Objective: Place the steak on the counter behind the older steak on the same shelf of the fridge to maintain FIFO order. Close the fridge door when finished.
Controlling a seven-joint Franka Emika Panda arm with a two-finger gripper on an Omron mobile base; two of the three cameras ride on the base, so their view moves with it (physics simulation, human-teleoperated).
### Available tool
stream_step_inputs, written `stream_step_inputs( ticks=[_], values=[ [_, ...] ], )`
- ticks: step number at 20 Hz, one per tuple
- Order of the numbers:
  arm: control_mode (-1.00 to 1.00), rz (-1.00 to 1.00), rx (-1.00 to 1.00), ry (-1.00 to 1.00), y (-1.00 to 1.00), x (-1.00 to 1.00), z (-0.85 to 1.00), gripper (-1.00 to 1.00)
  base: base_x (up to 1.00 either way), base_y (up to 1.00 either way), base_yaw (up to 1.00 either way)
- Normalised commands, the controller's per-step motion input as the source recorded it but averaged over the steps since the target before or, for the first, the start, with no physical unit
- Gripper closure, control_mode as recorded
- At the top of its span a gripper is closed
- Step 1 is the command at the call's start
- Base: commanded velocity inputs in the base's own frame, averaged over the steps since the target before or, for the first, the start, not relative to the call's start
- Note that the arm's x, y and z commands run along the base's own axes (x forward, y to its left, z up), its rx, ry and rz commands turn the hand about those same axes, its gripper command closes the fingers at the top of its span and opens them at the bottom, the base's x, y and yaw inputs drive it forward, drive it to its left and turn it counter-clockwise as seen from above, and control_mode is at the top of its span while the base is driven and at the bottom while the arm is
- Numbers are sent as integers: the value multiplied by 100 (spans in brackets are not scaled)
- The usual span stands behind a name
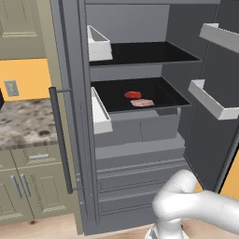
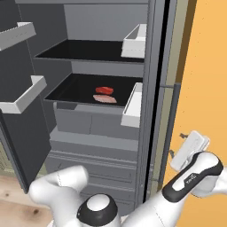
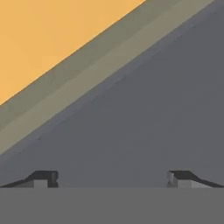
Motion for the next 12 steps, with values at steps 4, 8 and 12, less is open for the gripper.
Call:
stream_step_inputs(
  ticks=[4,8,12],
  values=[
    [-100,16,-6,4,48,47,0,-100,0,0,0],
    [-100,19,-6,2,66,8,-1,-100,0,0,0],
    [-100,19,-2,0,75,2,0,-100,0,0,0]
  ],
)
